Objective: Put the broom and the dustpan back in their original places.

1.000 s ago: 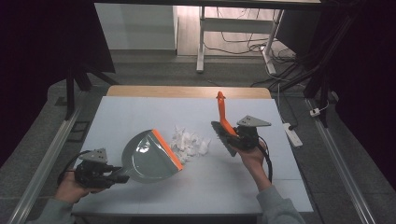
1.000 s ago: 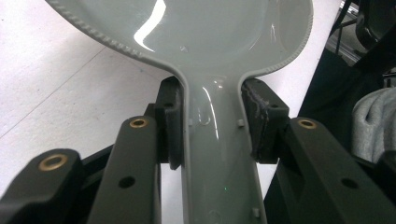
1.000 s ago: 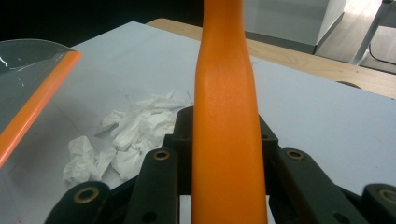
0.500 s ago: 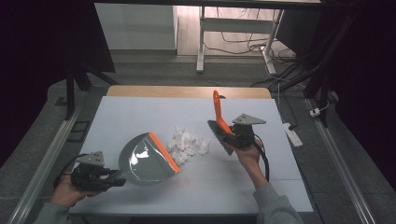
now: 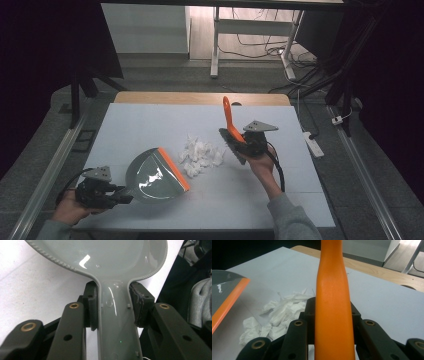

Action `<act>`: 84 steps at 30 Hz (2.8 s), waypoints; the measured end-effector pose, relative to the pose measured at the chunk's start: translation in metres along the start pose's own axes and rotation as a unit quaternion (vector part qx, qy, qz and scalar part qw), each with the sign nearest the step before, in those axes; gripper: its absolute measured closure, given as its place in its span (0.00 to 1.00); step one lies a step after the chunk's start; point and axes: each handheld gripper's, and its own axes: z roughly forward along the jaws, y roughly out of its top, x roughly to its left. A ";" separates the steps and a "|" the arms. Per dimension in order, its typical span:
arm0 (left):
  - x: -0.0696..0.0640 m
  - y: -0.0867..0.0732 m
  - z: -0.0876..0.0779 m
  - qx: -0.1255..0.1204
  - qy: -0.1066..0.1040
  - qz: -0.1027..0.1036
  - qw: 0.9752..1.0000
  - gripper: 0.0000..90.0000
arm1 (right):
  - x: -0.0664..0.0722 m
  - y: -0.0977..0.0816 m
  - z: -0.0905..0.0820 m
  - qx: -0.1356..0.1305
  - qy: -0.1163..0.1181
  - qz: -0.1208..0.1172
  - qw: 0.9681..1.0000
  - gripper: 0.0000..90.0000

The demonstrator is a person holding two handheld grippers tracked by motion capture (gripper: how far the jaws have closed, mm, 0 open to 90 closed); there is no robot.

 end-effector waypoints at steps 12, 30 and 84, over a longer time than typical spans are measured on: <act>0.009 0.001 0.015 0.006 -0.007 -0.007 1.000 0.68 | 0.000 0.004 0.022 0.017 -0.009 0.010 1.000 0.79; 0.011 0.003 0.017 0.005 -0.008 -0.016 1.000 0.68 | -0.012 0.002 0.065 0.070 -0.034 0.007 0.997 0.79; 0.018 0.012 0.043 0.019 -0.029 -0.043 0.998 0.68 | 0.112 -0.002 0.122 0.106 0.101 -0.024 0.989 0.79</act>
